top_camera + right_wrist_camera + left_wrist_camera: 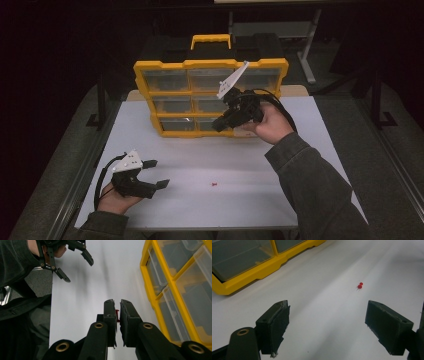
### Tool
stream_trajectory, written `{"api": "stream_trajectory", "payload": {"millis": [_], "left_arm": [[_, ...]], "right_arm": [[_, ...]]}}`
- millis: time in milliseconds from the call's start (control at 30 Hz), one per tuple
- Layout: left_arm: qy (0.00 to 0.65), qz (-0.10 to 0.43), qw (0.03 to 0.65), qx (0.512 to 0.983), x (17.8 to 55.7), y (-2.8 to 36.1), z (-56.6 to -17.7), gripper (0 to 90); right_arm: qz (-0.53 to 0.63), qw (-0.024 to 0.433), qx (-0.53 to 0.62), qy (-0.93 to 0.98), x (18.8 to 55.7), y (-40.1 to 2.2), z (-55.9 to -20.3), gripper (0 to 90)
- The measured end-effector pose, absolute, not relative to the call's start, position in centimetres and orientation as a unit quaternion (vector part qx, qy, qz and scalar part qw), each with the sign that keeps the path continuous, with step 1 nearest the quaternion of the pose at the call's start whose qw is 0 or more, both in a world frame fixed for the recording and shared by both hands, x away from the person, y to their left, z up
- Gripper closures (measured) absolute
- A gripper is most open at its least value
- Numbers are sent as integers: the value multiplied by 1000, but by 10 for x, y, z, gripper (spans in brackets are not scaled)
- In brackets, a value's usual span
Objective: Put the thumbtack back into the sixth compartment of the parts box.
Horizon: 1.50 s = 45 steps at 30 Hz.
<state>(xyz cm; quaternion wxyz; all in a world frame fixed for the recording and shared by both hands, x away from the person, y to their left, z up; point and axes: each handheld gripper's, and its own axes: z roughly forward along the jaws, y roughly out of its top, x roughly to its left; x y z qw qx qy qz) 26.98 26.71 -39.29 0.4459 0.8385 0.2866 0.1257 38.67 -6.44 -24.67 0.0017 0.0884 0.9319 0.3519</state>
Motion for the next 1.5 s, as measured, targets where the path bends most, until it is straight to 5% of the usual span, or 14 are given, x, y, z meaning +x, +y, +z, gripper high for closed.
{"api": "stream_trajectory", "payload": {"millis": [667, 1500], "left_arm": [[289, 125, 452, 835, 270, 270, -391, 188], [292, 126, 452, 834, 269, 271, -393, 187]], "right_arm": [[356, 28, 126, 926, 404, -88, -209, 822], [342, 56, 194, 918, 424, -136, -218, 822]]}}
